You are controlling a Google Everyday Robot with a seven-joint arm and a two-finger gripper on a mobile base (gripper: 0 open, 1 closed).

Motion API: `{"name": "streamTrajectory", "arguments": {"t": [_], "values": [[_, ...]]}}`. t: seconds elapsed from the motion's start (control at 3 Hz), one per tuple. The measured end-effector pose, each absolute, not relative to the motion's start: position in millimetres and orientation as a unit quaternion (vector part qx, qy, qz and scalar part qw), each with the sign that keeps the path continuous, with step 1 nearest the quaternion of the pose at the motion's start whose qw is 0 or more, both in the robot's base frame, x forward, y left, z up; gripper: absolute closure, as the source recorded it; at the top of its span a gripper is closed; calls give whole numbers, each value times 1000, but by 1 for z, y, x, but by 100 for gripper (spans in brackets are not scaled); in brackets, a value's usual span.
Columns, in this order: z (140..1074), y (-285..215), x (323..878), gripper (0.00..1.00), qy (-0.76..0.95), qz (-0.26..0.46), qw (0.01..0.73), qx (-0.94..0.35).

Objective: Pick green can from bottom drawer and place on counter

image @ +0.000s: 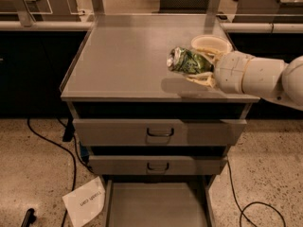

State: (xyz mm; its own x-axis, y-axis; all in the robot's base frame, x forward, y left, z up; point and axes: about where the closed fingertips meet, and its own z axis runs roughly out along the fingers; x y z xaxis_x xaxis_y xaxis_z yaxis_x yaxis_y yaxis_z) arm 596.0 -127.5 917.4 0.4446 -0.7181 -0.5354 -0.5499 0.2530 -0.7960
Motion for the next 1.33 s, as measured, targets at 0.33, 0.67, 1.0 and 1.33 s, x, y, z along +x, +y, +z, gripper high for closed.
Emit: {"name": "streamTrajectory", "arguments": {"t": [0.33,0.67,1.0,1.33], "values": [[896,-127,649,100,535,-41,592,-601],[896,-125,652,100,535,-39,593,-601],[896,-125,652,81,535,-39,593,-601],[896,-125,652,58,535,-39,593,-601]]}}
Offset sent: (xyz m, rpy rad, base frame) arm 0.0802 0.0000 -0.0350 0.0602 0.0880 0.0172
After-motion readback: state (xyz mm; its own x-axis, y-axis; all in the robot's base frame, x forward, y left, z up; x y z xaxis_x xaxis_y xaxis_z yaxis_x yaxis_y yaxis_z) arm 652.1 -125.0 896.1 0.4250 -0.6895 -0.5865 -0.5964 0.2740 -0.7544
